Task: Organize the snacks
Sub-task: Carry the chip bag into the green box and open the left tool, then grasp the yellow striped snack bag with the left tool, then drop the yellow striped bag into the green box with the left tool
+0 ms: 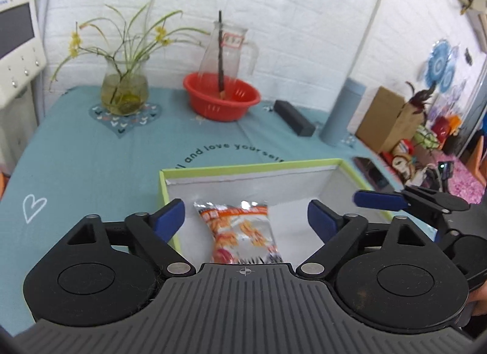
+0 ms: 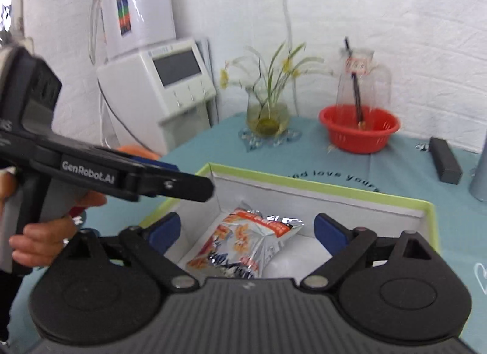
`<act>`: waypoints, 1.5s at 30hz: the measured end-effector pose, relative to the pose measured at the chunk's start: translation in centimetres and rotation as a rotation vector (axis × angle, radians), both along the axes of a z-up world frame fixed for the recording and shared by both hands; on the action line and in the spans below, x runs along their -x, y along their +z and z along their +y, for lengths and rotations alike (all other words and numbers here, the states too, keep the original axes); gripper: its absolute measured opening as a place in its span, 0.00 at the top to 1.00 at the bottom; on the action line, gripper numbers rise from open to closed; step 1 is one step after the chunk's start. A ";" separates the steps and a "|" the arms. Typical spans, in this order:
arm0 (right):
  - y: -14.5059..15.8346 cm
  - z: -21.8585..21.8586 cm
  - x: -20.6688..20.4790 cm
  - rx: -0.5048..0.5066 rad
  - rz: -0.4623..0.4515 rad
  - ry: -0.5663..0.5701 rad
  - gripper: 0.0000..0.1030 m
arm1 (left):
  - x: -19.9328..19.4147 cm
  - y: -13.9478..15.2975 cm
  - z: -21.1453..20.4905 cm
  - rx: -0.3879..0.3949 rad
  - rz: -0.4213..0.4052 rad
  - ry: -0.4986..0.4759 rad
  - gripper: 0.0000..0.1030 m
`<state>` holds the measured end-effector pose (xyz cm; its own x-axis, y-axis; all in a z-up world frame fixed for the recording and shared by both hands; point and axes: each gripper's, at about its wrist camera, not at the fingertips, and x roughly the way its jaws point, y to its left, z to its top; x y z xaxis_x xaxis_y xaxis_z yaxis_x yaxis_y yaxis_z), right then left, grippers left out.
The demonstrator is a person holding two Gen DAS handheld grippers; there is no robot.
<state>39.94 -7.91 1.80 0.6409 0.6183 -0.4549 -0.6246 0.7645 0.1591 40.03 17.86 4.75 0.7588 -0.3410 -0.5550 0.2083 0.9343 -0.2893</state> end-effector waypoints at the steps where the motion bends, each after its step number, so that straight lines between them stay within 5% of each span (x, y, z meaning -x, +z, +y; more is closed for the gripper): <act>1: 0.0 -0.9 1.6 -0.011 0.003 -0.012 0.07 | 1.4 0.2 -0.3 0.012 -0.008 -0.004 0.23; 2: -0.2 -1.9 2.9 -0.023 0.013 -0.025 0.01 | 2.6 0.2 -0.5 0.025 -0.011 -0.010 0.23; 9: -2.2 -7.3 14.6 -0.014 0.004 -0.215 0.01 | 12.0 -1.0 -4.2 0.129 -0.019 -0.087 0.23; 16: -5.8 -9.9 23.2 0.007 0.071 -0.261 0.01 | 18.5 -4.3 -9.5 0.204 0.082 -0.197 0.28; 21: -7.8 -9.0 23.2 -0.029 0.099 -0.188 0.01 | 18.7 -4.9 -12.9 0.189 0.098 -0.266 0.37; 26: -9.5 -7.7 21.8 -0.024 0.110 -0.179 0.01 | 17.2 -6.0 -15.5 0.129 0.165 -0.294 0.56; 30: -10.7 -8.6 20.6 -0.138 0.199 -0.203 0.02 | 16.8 -6.8 -16.7 0.086 0.176 -0.304 0.72; 31: -10.7 -8.8 20.5 -0.157 0.209 -0.213 0.16 | 16.7 -7.1 -16.8 0.075 0.191 -0.307 0.89; 32: -10.5 -9.0 20.6 -0.183 0.219 -0.214 0.31 | 16.7 -7.3 -16.7 0.071 0.195 -0.298 0.95; 40: -6.0 -7.8 22.0 -0.144 0.082 -0.173 0.39 | 17.2 -3.8 -13.8 0.183 0.106 -0.300 0.96; 45: -3.0 -5.9 18.5 -0.120 0.003 -0.122 0.39 | 14.2 -0.9 -12.0 0.190 0.043 -0.244 0.95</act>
<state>21.44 -13.82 -1.23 0.7131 0.5860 -0.3848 -0.5277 0.8100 0.2557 25.82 5.90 3.88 0.6192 -0.6106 -0.4938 0.4034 0.7868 -0.4671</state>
